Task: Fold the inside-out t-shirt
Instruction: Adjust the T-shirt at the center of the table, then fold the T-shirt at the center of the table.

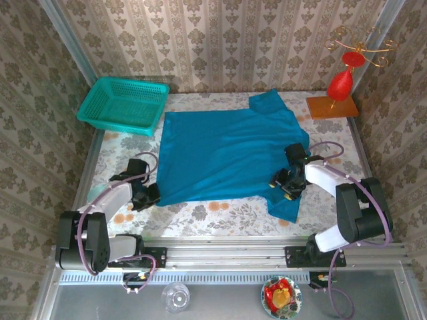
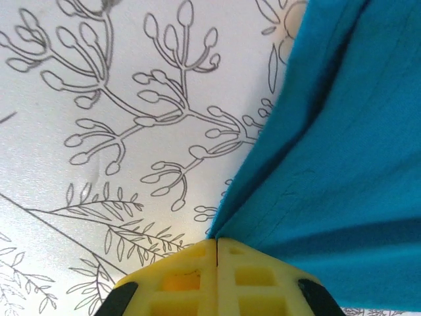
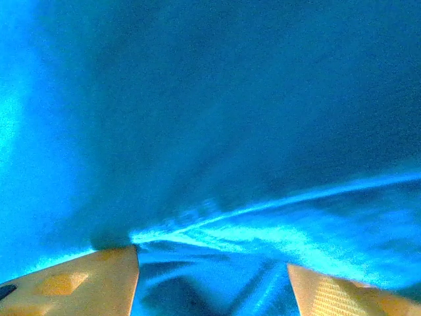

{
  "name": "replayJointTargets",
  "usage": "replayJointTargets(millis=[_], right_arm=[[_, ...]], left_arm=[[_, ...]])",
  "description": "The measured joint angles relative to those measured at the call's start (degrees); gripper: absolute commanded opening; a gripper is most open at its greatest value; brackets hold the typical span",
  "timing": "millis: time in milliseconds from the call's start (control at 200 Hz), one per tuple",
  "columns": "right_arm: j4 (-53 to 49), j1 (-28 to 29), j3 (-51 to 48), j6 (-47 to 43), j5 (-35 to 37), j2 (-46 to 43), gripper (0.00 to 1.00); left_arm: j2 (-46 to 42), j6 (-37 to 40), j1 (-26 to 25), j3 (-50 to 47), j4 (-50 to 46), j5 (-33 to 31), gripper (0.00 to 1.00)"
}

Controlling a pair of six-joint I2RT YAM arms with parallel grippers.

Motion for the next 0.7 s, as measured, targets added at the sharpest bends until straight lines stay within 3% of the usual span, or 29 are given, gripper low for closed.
replayJointTargets(millis=[195,345,695], right_arm=[[-3.78,-0.26,0.31,-0.76,3.61,-2.03,0.63],[-8.59,-0.26,-0.24,-0.66,7.28,-10.99,0.63],[-18.23,-0.26,-6.67,7.21,11.02,-19.5,0.44]], left_arm=[[0.33,-0.24,0.68,-0.02,0.57,0.57,0.01],[0.39,-0.22,1.68,-0.02,0.98,1.25,0.01],[0.57,-0.17,2.36,-0.02,1.51,1.51,0.01]])
